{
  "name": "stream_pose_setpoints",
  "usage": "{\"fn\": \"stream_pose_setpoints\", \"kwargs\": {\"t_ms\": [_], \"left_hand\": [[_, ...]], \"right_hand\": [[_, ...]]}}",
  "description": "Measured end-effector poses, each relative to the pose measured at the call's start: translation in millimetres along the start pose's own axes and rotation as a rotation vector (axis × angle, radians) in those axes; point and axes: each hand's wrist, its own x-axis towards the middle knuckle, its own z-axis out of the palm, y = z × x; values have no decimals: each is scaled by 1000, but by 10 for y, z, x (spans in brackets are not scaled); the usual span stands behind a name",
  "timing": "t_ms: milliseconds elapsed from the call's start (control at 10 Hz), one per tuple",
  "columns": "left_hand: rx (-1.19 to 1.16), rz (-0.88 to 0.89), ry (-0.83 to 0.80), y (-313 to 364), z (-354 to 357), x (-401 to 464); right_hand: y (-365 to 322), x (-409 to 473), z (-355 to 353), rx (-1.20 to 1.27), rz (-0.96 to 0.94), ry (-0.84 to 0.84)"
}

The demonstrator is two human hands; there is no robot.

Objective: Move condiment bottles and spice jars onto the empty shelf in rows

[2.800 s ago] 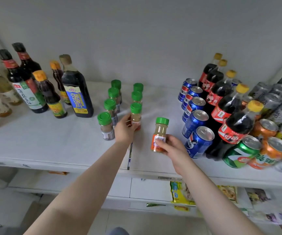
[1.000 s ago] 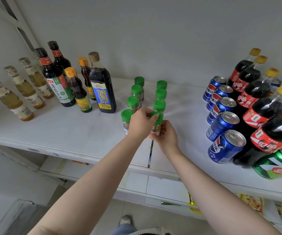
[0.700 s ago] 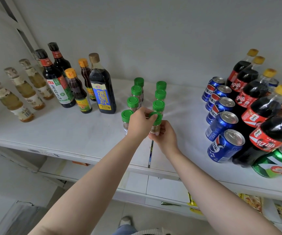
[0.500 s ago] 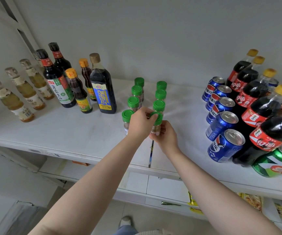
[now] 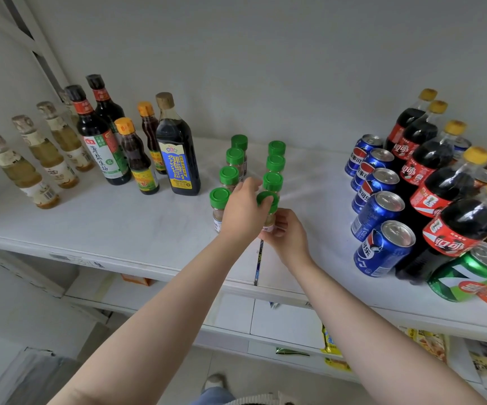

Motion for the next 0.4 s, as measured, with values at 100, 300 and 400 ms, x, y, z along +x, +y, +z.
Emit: {"fn": "stream_pose_setpoints", "kwargs": {"t_ms": [100, 300, 400], "left_hand": [[8, 45, 3, 8, -23, -47], [-15, 109, 35, -16, -113, -203], [-68, 142, 65, -73, -175, -273]], "right_hand": [[-13, -36, -23, 9, -12, 14], [-44, -149, -35, -35, -47, 12], [-94, -247, -17, -31, -58, 63]]}}
